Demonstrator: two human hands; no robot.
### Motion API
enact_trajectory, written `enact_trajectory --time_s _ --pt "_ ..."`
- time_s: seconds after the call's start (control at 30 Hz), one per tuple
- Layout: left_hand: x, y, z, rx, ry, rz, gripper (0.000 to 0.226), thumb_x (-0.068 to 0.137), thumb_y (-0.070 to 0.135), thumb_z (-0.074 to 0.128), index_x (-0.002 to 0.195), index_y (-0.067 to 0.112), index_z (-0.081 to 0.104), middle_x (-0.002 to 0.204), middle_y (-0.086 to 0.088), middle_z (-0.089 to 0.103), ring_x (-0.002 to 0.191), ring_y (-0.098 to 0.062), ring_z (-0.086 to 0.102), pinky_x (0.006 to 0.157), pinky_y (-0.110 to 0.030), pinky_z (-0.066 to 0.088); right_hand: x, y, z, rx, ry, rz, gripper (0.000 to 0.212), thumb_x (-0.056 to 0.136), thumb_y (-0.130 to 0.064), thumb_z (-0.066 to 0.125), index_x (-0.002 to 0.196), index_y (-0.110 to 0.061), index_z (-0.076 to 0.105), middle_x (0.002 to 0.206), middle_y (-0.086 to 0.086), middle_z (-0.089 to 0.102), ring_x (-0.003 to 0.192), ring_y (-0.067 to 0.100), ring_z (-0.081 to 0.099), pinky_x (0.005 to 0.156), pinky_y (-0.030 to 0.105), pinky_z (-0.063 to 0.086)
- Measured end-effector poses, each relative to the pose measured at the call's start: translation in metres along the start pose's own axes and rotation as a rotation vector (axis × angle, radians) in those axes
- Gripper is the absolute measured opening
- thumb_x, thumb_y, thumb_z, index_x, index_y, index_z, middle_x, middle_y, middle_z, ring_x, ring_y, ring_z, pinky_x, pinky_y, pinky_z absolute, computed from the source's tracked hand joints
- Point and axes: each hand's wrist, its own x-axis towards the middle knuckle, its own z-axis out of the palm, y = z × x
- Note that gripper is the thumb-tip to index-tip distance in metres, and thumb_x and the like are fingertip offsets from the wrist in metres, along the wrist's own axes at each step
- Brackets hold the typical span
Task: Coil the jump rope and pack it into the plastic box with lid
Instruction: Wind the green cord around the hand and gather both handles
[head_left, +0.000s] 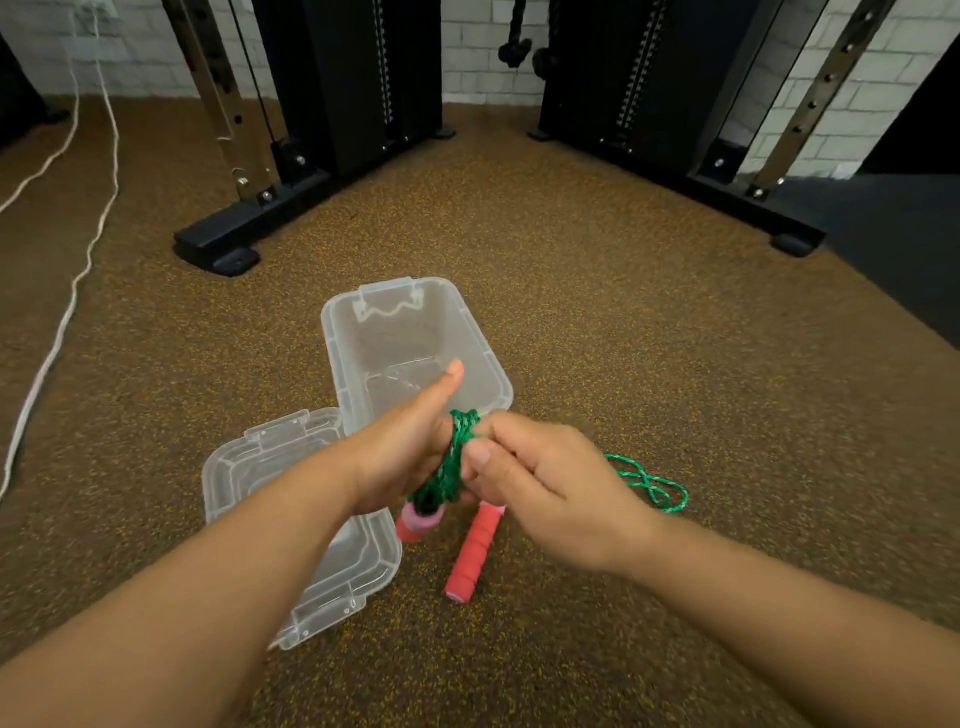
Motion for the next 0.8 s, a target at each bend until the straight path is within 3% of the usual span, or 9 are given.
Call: enact_trajectory --time_s 0.1,0.23,0.33,0.43,0.5,0.6,0.67,0.7,0.8 --pt "-0.005 0.002 0.004 0.020 -0.076 -0.039 0.085 0.089 0.063 0.009 0.118 -0.001 0.056 0.089 -0.020 0.069 0.067 -0.024 0.067 0.070 -0.034 0.045 0.013 0.013 -0.017 -0.039 0.095 0.053 0.017 0.090 -0.050 0.031 0.083 -0.044 0.046 0.066 -0.010 0.058 0.067 0.012 0.056 0.068 0.042 0.049" --pt "-0.012 0.009 0.002 0.021 -0.174 -0.122 0.086 0.087 0.065 0.014 0.121 -0.002 0.057 0.073 -0.013 0.072 0.052 -0.019 0.066 0.057 -0.024 0.050 0.018 0.041 -0.013 -0.045 0.143 0.155 0.023 0.093 -0.048 0.036 0.080 -0.035 0.050 0.068 -0.007 0.057 0.067 0.013 0.054 0.068 0.043 0.047" --pt "-0.018 0.011 0.002 -0.030 -0.233 -0.076 0.061 0.087 0.049 0.034 0.107 0.002 0.066 0.065 -0.008 0.071 0.047 -0.015 0.064 0.048 -0.020 0.050 0.013 0.057 -0.003 0.081 0.151 0.234 0.025 0.098 -0.033 0.042 0.075 -0.031 0.051 0.068 -0.012 0.054 0.067 0.000 0.049 0.069 0.034 0.044" --pt "-0.018 0.007 0.001 -0.122 -0.182 0.017 0.036 0.086 0.029 0.046 0.096 0.006 0.071 0.061 -0.004 0.070 0.043 -0.011 0.061 0.047 -0.019 0.049 0.004 0.065 0.013 0.186 0.157 0.267 0.029 0.099 -0.030 0.042 0.071 -0.030 0.050 0.065 -0.016 0.050 0.065 -0.001 0.044 0.066 0.030 0.039" --pt "-0.016 0.005 0.000 -0.196 -0.109 0.082 0.031 0.082 0.028 0.050 0.087 0.010 0.075 0.058 -0.002 0.068 0.039 -0.009 0.056 0.044 -0.017 0.046 -0.004 0.067 0.024 0.249 0.176 0.270 0.029 0.099 -0.030 0.040 0.072 -0.030 0.050 0.063 -0.016 0.046 0.063 0.001 0.040 0.063 0.030 0.037" --pt "-0.011 0.009 -0.001 -0.365 0.009 0.148 0.029 0.080 0.027 0.053 0.079 0.011 0.076 0.053 0.002 0.062 0.034 -0.006 0.047 0.038 -0.013 0.039 -0.013 0.061 0.035 0.241 0.171 0.265 0.026 0.099 -0.029 0.039 0.080 -0.032 0.055 0.063 -0.021 0.053 0.060 -0.001 0.042 0.059 0.021 0.035" --pt "-0.008 0.011 -0.002 -0.447 0.063 0.176 0.029 0.086 0.027 0.050 0.089 0.010 0.074 0.058 0.003 0.065 0.036 -0.003 0.045 0.038 -0.012 0.040 -0.016 0.056 0.040 0.226 0.166 0.268 0.024 0.097 -0.033 0.039 0.086 -0.026 0.059 0.068 -0.016 0.058 0.061 0.003 0.047 0.061 0.024 0.040" --pt "-0.007 0.012 -0.003 -0.455 0.087 0.188 0.030 0.090 0.027 0.046 0.096 0.010 0.071 0.065 0.002 0.069 0.037 -0.002 0.047 0.039 -0.011 0.041 -0.017 0.054 0.043 0.215 0.157 0.273 0.026 0.096 -0.036 0.038 0.088 -0.025 0.060 0.070 -0.008 0.059 0.063 0.009 0.050 0.064 0.031 0.044" --pt "-0.005 0.013 -0.003 -0.480 0.128 0.199 0.036 0.098 0.029 0.036 0.113 0.008 0.062 0.093 -0.004 0.075 0.052 -0.006 0.063 0.047 -0.014 0.045 -0.020 0.047 0.050 0.180 0.092 0.268 0.023 0.094 -0.040 0.037 0.088 -0.033 0.058 0.073 0.005 0.060 0.069 0.022 0.054 0.071 0.043 0.047"
